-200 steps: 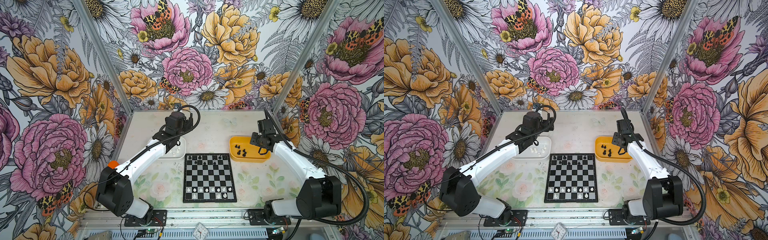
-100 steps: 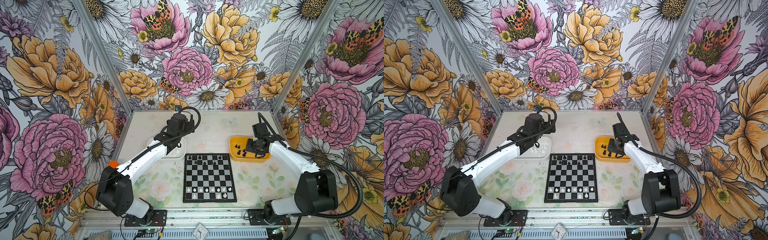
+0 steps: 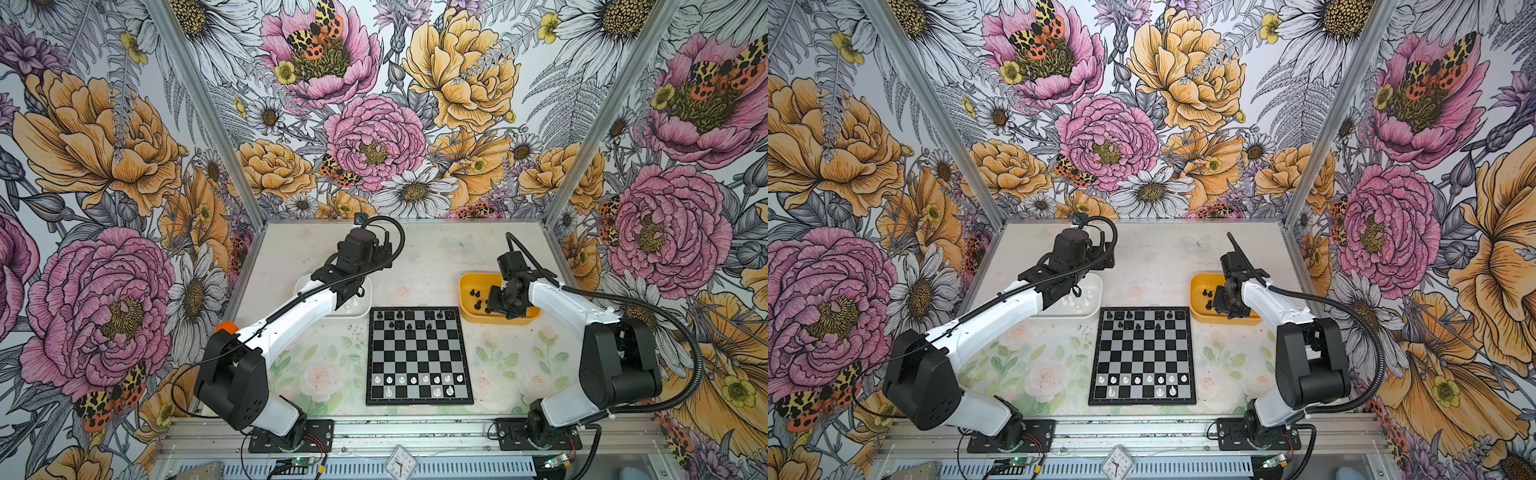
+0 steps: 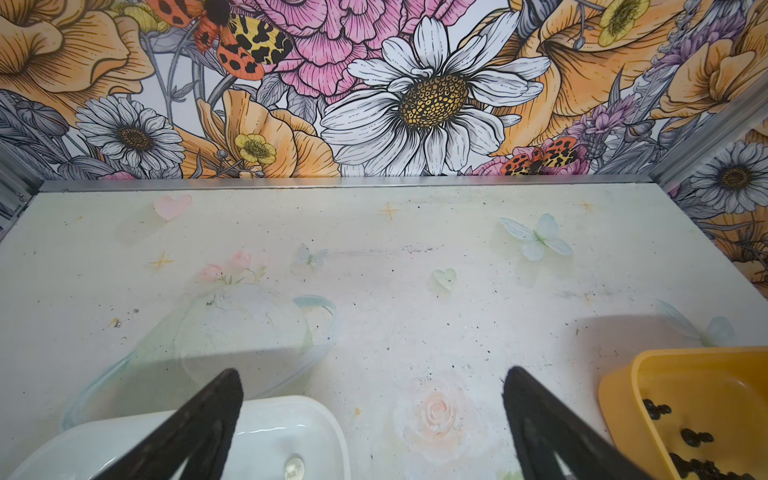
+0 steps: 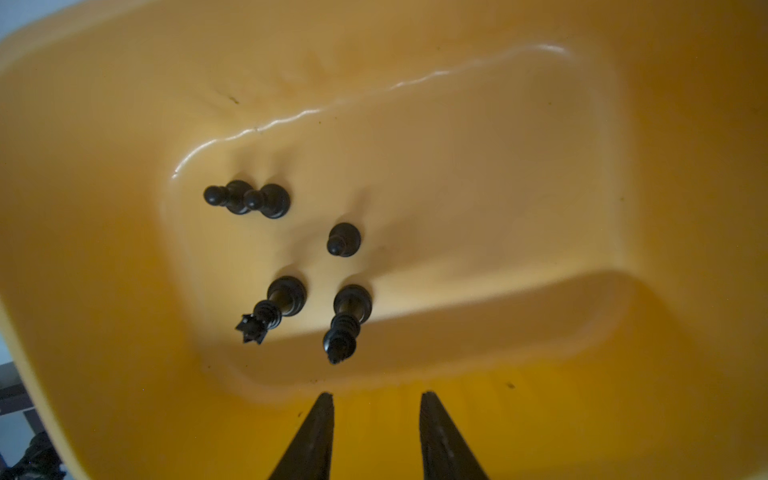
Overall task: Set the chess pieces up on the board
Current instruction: 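Lower the right gripper into the yellow bin and grasp the tall black king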
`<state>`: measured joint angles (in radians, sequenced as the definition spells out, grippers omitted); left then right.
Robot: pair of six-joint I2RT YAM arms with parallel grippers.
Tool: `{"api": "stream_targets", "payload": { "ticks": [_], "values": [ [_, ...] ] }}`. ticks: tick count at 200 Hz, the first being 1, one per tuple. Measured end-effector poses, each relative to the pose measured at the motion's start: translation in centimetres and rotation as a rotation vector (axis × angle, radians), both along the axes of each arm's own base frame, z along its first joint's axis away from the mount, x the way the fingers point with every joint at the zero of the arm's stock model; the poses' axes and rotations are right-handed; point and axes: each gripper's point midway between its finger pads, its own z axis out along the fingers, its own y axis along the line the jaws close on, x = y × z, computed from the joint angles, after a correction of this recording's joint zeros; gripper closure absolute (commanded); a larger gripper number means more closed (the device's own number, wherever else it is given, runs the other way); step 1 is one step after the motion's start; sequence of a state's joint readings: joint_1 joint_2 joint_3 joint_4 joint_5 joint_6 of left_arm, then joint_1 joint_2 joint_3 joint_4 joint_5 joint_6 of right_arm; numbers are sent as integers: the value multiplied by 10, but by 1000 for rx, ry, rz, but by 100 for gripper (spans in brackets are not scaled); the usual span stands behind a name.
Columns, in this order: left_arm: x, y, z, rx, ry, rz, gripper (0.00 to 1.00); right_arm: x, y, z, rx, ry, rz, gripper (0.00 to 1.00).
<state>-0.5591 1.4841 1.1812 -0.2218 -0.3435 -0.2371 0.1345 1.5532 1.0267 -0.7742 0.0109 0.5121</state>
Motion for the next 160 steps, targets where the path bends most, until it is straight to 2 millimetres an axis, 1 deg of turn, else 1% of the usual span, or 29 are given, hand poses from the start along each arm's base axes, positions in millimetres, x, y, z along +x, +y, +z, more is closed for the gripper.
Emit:
{"api": "stream_targets", "payload": {
  "ticks": [75,160],
  "values": [
    [-1,0,-2,4,7,0,1,20,2,3,-9,-11,25,65],
    [-2,0,-3,9,12,-1,1,21,2,-10,-17,28,41,70]
  ]
}}
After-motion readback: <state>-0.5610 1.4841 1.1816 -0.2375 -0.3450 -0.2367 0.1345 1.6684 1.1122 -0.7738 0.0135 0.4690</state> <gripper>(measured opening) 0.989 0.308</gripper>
